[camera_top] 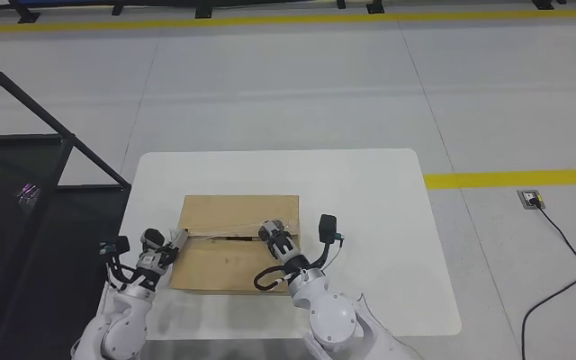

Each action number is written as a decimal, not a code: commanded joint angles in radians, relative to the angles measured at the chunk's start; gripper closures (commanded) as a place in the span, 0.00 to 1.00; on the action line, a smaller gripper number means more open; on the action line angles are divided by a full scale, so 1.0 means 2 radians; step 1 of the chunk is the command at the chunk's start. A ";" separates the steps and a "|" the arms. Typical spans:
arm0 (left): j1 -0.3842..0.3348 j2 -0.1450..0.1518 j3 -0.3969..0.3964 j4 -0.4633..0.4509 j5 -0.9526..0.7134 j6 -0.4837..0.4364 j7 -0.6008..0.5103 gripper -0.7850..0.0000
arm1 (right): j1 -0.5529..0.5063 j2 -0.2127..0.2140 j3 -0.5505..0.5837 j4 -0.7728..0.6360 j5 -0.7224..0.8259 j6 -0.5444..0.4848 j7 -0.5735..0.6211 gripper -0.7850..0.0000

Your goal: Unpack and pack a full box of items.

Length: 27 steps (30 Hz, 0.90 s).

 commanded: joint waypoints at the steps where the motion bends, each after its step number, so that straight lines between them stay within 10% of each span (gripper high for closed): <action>1: 0.002 0.000 0.000 -0.005 -0.016 -0.001 -0.005 0.00 | 0.000 0.000 0.000 0.000 0.000 0.000 0.000 1.00; 6: 0.004 0.001 -0.005 -0.016 -0.030 0.009 -0.025 0.00 | 0.000 0.000 0.000 0.000 0.000 0.000 0.000 0.92; 9: 0.003 0.002 -0.005 -0.017 -0.033 0.017 -0.036 0.00 | 0.000 0.000 0.000 0.000 0.000 0.000 0.000 0.54; 11: 0.002 0.002 -0.005 -0.018 -0.031 0.022 -0.043 0.00 | 0.000 0.000 0.000 0.000 0.000 0.000 0.000 0.00; 27: -0.002 0.005 0.000 -0.017 -0.029 0.037 -0.063 0.00 | 0.000 0.000 0.000 0.000 0.000 0.000 0.000 0.00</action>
